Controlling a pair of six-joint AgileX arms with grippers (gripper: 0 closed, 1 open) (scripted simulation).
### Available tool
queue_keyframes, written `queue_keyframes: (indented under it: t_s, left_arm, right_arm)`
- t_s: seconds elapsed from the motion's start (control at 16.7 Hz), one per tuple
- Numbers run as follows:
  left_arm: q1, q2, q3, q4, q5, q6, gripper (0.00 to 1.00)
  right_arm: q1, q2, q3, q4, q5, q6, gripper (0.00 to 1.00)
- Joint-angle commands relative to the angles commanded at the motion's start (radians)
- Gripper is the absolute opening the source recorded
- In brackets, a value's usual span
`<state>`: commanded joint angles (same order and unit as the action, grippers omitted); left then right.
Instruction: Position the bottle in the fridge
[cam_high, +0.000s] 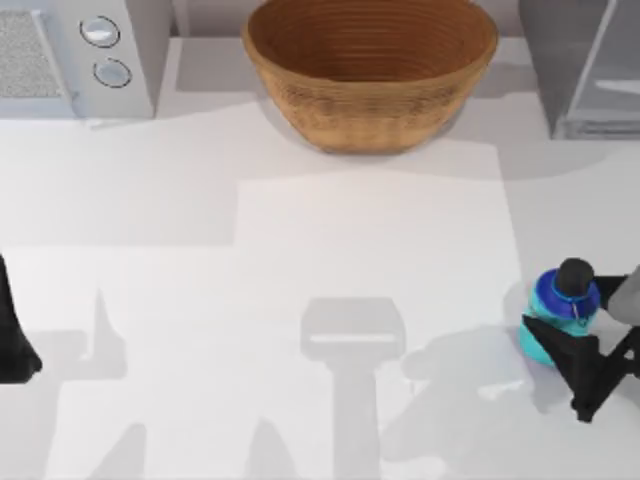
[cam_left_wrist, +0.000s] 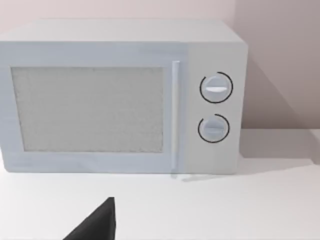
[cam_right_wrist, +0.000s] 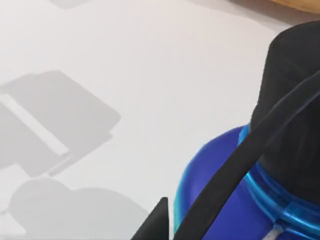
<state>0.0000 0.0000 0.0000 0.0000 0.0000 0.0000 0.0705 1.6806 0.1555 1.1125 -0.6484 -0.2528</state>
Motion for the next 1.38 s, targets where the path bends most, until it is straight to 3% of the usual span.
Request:
queue_keyframes:
  t_s: [0.3,0.6,1.02,1.38]
  left_arm:
    - [0.000,0.000,0.000,0.000,0.000,0.000,1.00]
    - [0.000,0.000,0.000,0.000,0.000,0.000,1.00]
    - [0.000,0.000,0.000,0.000,0.000,0.000,1.00]
    - [0.000,0.000,0.000,0.000,0.000,0.000,1.00]
  right_arm:
    - [-0.203,-0.224,0.020,-0.341,-0.191,-0.105,0.01]
    - [-0.300,-0.319,0.030,-0.443,-0.282,-0.161,0.01]
    - [-0.283,-0.367,0.011,-0.480,-0.239,-0.136,0.01]
    - [-0.229,-0.716,-0.038,-0.650,-0.009,-0.022,0.01]
